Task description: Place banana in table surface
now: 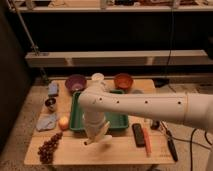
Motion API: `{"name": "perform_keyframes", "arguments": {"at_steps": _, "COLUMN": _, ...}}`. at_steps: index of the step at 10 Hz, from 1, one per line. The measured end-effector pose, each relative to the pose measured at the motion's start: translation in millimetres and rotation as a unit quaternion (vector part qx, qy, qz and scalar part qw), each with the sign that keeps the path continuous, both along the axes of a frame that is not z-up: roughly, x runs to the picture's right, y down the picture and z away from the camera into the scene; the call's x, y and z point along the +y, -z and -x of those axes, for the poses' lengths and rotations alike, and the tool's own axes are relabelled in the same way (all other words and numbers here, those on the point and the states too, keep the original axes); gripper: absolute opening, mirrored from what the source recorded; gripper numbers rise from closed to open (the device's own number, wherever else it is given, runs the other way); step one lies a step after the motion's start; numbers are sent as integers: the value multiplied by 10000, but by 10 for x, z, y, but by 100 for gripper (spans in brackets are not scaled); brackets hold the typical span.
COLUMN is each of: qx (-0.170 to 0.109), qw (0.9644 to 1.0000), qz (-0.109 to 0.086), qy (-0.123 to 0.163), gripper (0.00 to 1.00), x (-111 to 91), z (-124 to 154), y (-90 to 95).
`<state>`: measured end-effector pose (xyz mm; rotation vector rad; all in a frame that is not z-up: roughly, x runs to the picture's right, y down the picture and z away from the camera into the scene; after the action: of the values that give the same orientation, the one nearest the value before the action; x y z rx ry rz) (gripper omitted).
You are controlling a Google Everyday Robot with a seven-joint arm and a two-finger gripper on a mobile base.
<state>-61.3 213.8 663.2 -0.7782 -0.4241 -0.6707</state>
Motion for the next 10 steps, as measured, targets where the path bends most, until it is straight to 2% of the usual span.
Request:
{"name": "perform_keyframes", "arguments": {"at_steps": 3, "qx": 144, "qw": 9998, "qz": 8, "qy": -110, "gripper": 0, "x": 50, "z": -8, "y": -28}}
{"name": "perform_keyframes", "arguments": {"at_steps": 7, "qx": 522, "qw": 9978, "qz": 84, "qy": -405, "gripper": 1, "x": 307, "z": -27, "y": -251}}
{"name": "perform_keyframes", "arguments": {"at_steps": 8, "qx": 568, "qw": 9975, "qz": 108, "qy": -414, "gripper": 7, "x": 368, "z": -13, "y": -305}}
{"name": "perform_keyframes", "arguments": {"at_steps": 10, "qx": 644, "qw": 9968, "qz": 82, "qy": -462, "gripper": 29, "x": 529, "z": -31, "y": -458}}
